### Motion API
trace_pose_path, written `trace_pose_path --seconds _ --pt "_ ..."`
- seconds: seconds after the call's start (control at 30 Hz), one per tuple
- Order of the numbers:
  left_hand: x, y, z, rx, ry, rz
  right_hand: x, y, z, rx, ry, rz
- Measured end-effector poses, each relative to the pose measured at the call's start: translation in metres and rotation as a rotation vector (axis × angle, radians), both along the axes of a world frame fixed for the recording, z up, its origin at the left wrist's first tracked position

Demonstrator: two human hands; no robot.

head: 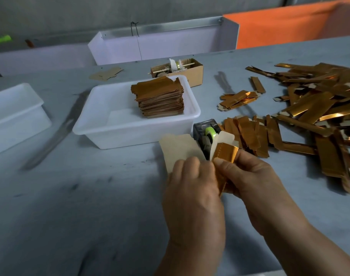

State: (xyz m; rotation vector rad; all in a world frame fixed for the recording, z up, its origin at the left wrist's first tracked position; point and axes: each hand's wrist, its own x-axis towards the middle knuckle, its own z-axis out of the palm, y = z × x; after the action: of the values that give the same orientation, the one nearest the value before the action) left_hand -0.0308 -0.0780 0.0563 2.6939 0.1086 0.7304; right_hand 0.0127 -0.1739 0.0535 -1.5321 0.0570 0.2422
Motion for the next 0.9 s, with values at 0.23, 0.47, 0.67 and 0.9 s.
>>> trace_pose_path --seconds 0.23,0.47,0.67,0.9 --pt "-0.008 -0.019 -0.011 0.198 0.237 -0.007 -0.002 0.005 -0.001 0.002 0.018 0.044" --pt "0.003 0.002 -0.002 -0.475 0.15 0.001 0.006 -0.001 -0.006 0.159 0.134 0.022" --pt "0.009 0.025 0.011 -1.224 0.488 -0.083 0.008 0.003 -0.003 0.164 0.107 -0.008" --pt "0.012 0.029 0.005 -1.293 0.385 0.072 0.031 -0.013 0.012 -0.191 -0.112 -0.058"
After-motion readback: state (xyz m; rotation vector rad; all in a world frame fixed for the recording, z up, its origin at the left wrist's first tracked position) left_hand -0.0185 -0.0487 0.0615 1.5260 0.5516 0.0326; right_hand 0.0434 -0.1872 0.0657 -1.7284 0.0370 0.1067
